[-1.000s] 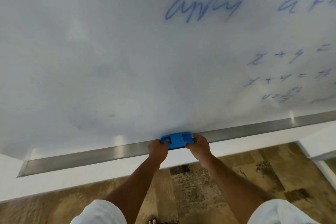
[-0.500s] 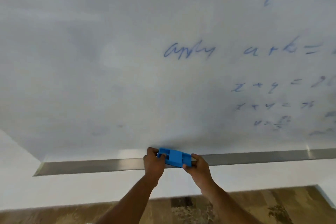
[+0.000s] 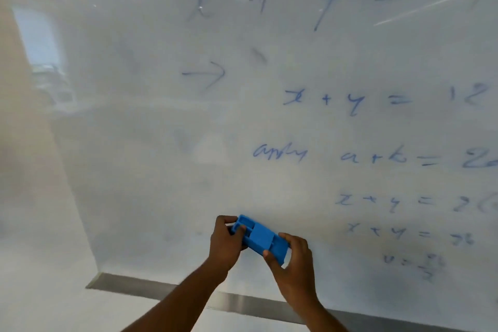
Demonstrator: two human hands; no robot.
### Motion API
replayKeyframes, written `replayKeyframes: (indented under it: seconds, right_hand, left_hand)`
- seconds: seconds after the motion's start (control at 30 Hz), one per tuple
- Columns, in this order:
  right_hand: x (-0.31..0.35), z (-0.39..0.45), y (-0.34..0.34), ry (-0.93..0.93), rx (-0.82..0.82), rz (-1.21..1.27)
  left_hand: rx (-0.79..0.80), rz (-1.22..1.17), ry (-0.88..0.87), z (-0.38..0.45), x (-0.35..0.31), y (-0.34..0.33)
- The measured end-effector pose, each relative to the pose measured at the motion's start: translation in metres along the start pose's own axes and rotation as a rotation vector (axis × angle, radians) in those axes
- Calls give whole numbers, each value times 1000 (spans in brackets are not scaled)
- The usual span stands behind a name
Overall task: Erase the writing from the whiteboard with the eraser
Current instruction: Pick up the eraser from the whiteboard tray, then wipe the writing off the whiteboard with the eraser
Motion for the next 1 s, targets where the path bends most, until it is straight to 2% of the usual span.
replayKeyframes:
  seconds: [0.13, 0.3, 0.57, 0.67, 0.87, 1.0]
  right_hand:
    - [54, 25, 7, 183, 1, 26]
    - [121, 59, 15, 375, -85, 14]
    - [243, 111, 15, 642, -199, -32]
    - [293, 127, 11, 741, -274, -58]
    - [394, 163, 12, 886, -393, -153]
    - [460, 190, 6, 967, -486, -239]
  left_hand:
    - [12, 27, -165, 5, -67, 13]
    - [-6, 114, -385, 8, -148, 30]
    - [-146, 377, -805, 13, -257, 100]
    - [-259, 482, -948, 24, -295, 144]
    - [-645, 727, -1133, 56, -373, 248]
    - [-742, 834, -1164, 82, -420, 300]
Point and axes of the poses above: each hand's wrist, its own z-axis towards the middle knuckle, its own y-axis out of the back of the hand, x = y × z, the point moved 2 cm from there along z, towards the middle knuckle, and after that the axes turned 8 degrees about z, right-handed, at the moved point
